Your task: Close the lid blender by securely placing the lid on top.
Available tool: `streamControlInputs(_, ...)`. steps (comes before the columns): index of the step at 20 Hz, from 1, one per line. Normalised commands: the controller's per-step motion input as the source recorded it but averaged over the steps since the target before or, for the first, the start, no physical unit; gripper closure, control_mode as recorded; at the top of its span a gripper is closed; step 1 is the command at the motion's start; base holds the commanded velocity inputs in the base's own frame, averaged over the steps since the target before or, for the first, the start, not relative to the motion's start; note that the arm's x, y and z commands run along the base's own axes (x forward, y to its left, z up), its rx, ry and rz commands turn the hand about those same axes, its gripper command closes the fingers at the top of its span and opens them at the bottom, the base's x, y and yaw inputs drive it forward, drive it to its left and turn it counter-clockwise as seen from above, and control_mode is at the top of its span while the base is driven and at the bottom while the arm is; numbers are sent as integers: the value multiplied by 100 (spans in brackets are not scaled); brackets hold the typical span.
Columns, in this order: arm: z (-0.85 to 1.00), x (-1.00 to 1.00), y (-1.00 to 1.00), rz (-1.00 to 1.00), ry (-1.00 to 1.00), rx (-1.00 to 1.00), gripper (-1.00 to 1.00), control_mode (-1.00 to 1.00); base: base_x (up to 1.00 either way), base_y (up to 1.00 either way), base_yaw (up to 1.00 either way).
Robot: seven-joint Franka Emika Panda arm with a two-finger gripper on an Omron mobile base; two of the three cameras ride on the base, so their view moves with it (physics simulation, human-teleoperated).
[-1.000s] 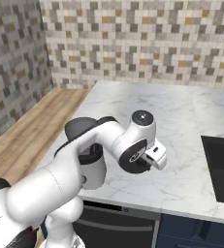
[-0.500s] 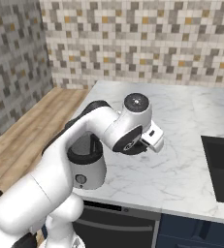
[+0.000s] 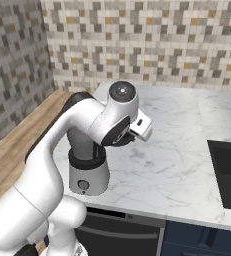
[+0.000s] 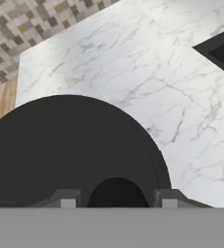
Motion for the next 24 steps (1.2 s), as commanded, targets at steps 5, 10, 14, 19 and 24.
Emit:
streamControlInputs(5, 23, 23, 75, 19, 0, -6, 100, -100, 0, 0, 0)
streamControlInputs(10, 3, 20, 69, 19, 10, -11, 100, -100, 0, 0, 0)
streamControlInputs(14, 0, 23, 49, 19, 18, -11, 100, -100, 0, 0, 0)
streamControlInputs(19, -1, 44, 27, 12, 21, -11, 100, -100, 0, 0, 0)
streamControlInputs(24, -8, 18, 19, 9, 16, -11, 100, -100, 0, 0, 0)
